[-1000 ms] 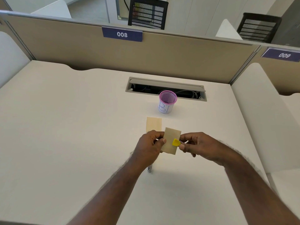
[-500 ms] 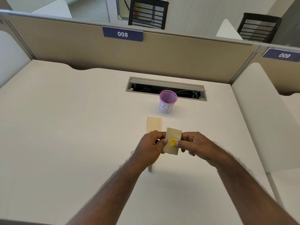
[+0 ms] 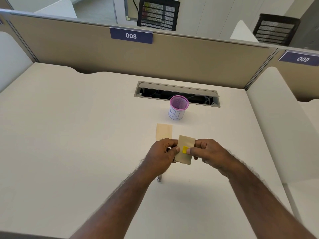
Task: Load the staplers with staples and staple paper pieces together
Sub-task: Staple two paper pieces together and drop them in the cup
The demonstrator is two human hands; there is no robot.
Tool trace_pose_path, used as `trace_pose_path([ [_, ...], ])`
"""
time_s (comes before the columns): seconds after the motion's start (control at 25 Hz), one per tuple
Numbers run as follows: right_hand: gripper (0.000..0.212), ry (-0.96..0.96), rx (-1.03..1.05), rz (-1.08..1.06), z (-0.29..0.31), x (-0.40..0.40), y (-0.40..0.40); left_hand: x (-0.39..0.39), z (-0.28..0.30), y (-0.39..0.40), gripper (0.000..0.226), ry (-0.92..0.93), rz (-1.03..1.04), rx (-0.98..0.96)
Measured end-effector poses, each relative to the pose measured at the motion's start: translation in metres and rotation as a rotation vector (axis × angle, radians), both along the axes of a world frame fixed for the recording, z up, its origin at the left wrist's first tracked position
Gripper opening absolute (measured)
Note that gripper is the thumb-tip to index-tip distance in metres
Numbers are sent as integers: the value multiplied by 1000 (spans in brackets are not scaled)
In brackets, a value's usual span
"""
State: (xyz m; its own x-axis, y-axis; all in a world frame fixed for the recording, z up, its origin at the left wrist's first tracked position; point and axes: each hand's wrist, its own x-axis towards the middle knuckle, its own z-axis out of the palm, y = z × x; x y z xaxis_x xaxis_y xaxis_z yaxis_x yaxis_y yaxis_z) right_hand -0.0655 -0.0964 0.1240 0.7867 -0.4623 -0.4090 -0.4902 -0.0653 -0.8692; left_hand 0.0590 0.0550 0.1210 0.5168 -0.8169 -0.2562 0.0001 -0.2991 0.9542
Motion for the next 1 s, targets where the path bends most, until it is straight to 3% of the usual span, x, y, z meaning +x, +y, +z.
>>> trace_pose_path([
  [0.12, 8, -14, -64, -60, -7, 3, 6, 1, -2, -2, 23, 0, 11, 22],
  [0.24, 7, 22, -37, 13, -7, 3, 7, 5, -4, 0, 20, -1, 24, 56],
  [0.32, 24, 53, 46, 60, -6, -2, 2, 9, -6, 3, 17, -2, 38, 74],
  [0.44, 35, 46, 35, -138, -22, -13, -13, 13, -6, 8, 18, 57, 121, 60],
  [0.64, 25, 311, -362, -264, -91, -26, 2, 15, 1, 11, 41, 277, 207, -61],
  [0.76, 32, 481, -543, -228, -116, -28, 19, 13, 9, 10, 32, 332, 259, -134],
  [1.0, 41, 644, -763, -111, -129, -23, 36, 6, 29, 9, 6, 431, 399, -211],
])
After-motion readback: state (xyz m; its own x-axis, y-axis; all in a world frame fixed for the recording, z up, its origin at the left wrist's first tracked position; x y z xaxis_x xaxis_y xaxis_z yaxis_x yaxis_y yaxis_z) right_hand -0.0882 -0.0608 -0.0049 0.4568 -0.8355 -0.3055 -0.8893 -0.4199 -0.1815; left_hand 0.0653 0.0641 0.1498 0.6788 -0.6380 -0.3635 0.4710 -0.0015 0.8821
